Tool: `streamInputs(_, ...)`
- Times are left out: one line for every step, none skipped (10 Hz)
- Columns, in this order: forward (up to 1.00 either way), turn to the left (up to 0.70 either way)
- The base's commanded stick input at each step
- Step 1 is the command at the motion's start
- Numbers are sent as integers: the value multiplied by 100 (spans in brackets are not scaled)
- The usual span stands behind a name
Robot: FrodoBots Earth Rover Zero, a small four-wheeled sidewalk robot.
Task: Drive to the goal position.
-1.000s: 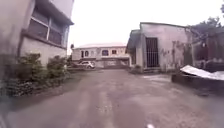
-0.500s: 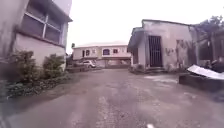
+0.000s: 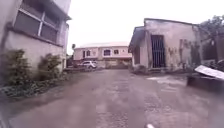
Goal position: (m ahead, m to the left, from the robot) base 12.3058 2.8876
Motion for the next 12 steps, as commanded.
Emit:
streamInputs(70, 0)
streamInputs(70, 0)
streamInputs(70, 0)
streamInputs(70, 0)
streamInputs(70, 0)
streamInputs(70, 0)
streamInputs(70, 0)
streamInputs(70, 0)
streamInputs(70, 0)
streamInputs(70, 0)
streamInputs(70, 0)
streamInputs(70, 0)
